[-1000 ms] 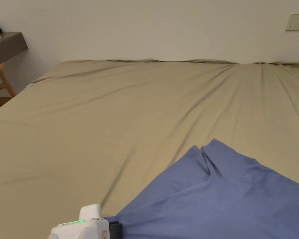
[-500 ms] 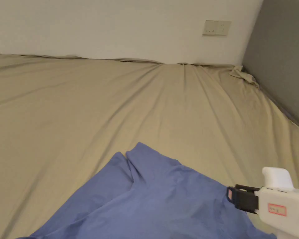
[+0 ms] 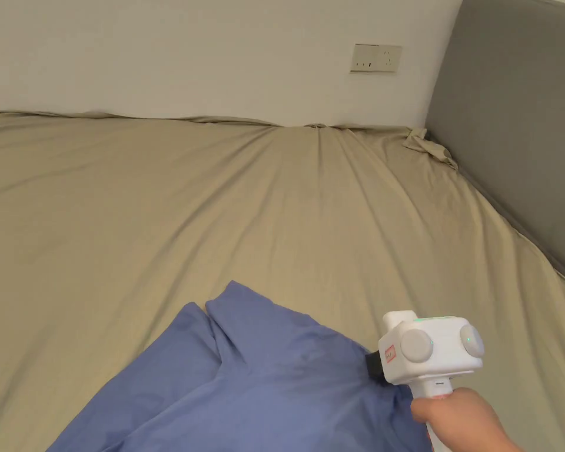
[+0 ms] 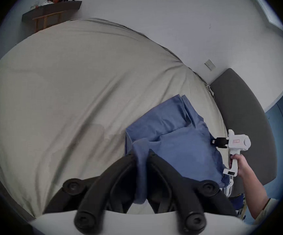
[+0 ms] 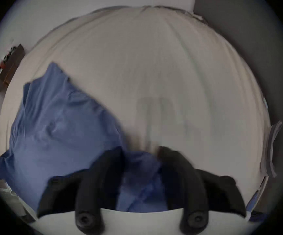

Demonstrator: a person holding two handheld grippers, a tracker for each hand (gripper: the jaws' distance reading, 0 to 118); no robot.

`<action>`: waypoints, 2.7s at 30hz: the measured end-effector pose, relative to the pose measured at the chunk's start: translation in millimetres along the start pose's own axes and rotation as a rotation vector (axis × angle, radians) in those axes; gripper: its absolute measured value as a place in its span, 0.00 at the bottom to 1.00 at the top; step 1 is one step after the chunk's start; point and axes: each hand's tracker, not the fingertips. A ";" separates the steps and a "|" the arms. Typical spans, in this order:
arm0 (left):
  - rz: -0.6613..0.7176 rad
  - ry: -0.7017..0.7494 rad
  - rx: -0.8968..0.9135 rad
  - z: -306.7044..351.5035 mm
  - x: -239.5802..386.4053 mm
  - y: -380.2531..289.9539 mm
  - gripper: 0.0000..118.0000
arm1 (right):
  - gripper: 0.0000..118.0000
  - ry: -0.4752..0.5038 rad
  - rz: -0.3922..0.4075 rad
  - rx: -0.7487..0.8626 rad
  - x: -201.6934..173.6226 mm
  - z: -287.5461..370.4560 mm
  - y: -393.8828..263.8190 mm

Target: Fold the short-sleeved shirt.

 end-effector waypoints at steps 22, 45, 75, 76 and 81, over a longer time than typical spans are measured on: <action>0.149 -0.272 0.512 86.5 79.8 229.8 0.04 | 0.07 0.039 -0.068 0.840 80.1 374.9 90.3; -0.130 -0.074 0.545 155.9 198.2 441.9 0.04 | 0.07 -0.062 -0.019 0.715 56.3 456.2 317.0; 0.089 -0.043 -0.165 -89.6 -5.3 140.2 0.04 | 0.07 0.251 -0.135 0.186 57.6 108.5 2.7; 0.102 -0.051 -0.162 -83.3 -10.9 130.2 0.04 | 0.07 0.292 -0.167 0.165 64.0 108.1 -15.3; 0.127 -0.103 -0.147 -50.7 -45.4 99.2 0.04 | 0.07 0.266 -0.194 0.153 80.3 125.3 -85.2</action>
